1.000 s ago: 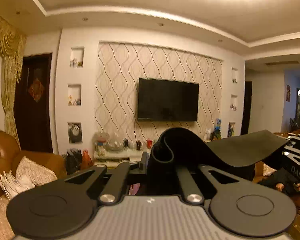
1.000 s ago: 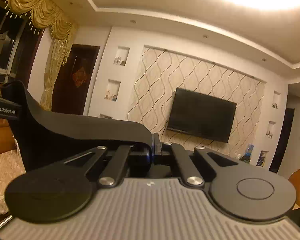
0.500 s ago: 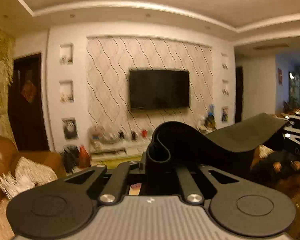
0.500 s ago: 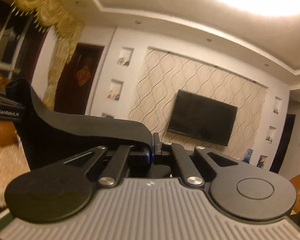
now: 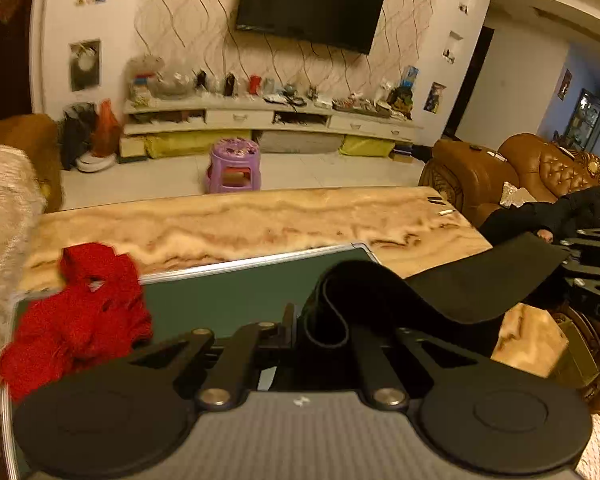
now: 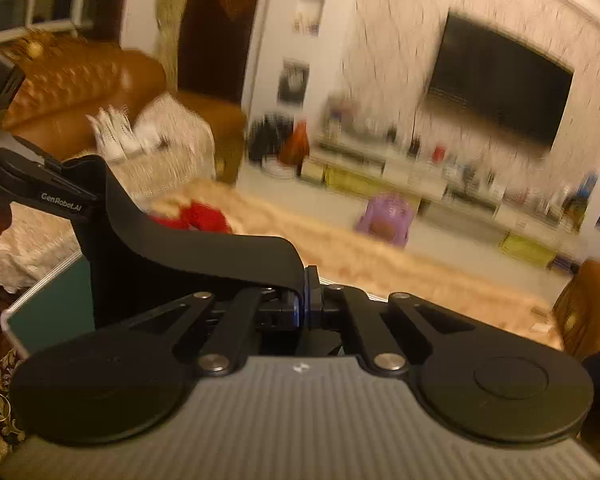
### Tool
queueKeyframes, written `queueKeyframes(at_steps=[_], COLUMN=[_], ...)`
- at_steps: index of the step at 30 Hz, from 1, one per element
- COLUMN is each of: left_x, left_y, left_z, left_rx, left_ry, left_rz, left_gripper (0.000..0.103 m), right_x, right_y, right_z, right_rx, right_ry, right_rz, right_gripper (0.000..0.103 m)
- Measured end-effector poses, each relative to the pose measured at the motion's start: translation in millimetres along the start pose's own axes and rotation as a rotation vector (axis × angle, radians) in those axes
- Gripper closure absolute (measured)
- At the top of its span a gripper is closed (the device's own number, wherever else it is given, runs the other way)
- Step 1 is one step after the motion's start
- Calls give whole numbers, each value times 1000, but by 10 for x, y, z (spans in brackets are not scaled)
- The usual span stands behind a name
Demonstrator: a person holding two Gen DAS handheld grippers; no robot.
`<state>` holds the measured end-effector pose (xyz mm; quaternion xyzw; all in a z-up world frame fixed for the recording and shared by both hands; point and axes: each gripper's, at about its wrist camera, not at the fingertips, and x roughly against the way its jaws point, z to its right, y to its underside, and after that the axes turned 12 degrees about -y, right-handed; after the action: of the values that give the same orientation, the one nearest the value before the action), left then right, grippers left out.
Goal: Fold clothes
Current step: 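Lift the trousers by both hems with both tools, shaking them out, then lay the trousers flat on the table with both tools, legs extended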
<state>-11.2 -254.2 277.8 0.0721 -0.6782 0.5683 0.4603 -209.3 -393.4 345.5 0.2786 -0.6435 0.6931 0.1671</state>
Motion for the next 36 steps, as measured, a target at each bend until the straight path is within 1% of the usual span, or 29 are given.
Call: queueKeyframes(at_steps=[2,3,4,5,8,9,11,13,14,16,18,20,23,25,26,29,32,33,35,36], left_x=[-656,-872,-1061,-1203,-1423,-1398,-1241,-1013,-832,-460,-99,237,531,579,584,493,259,126,-95,-236], left_y=[-267,-356,-549,-672,-1357,-1648,-2255,-2793,-3108,-3575,-3925,-4143,-4229,-4129,-4039,-3538,-2719,-2339,-1688,-1308], left_z=[-166,-186,-232,-284,-380,-432,-477,-448,-401,-296,-156,-47,121,227,273,418,455,462,490,517], left_rx=[59,79,100,112,124,136,147,138,133,111,95,75,21,-4,-14,-71,-104,-106,-109,-127], left_ry=[18,15,15,14,-16,-23,-30,-43,-45,-58,-61,-63,-65,-56,-51,-36,-7,-4,-19,-35], left_rz=[-30,-33,-32,-33,-5,12,77,144,190,277,344,393,445,442,433,409,340,304,247,209], left_gripper=[97,97,97,98,98,98,98,98,98,97,97,97,97,97,97,97,97,97,97,97], right_x=[-585,-865,-1127,-1351,-1734,-1791,-1785,-1653,-1565,-1288,-956,-607,-202,-20,47,190,158,104,-5,-58], right_y=[-164,-264,-379,-505,-1024,-1254,-1749,-2266,-2542,-3058,-3453,-3818,-4052,-4061,-4022,-3734,-3103,-2828,-2276,-1994], right_z=[375,571,767,931,1342,1477,1693,1871,1958,2169,2316,2437,2574,2598,2605,2601,2521,2443,2287,2195], right_rx=[-46,-70,-87,-86,-121,-124,-114,-113,-114,-119,-113,-108,-83,-71,-65,-51,-62,-68,-79,-86], right_ry=[-6,-9,-6,11,38,54,91,127,144,171,187,197,200,197,194,180,130,111,72,54], right_rz=[-51,-73,-89,-94,-68,-47,-2,52,81,143,200,252,292,298,298,285,226,189,116,79], right_gripper=[99,99,99,99,99,99,99,99,99,99,99,99,99,99,99,99,99,99,99,99])
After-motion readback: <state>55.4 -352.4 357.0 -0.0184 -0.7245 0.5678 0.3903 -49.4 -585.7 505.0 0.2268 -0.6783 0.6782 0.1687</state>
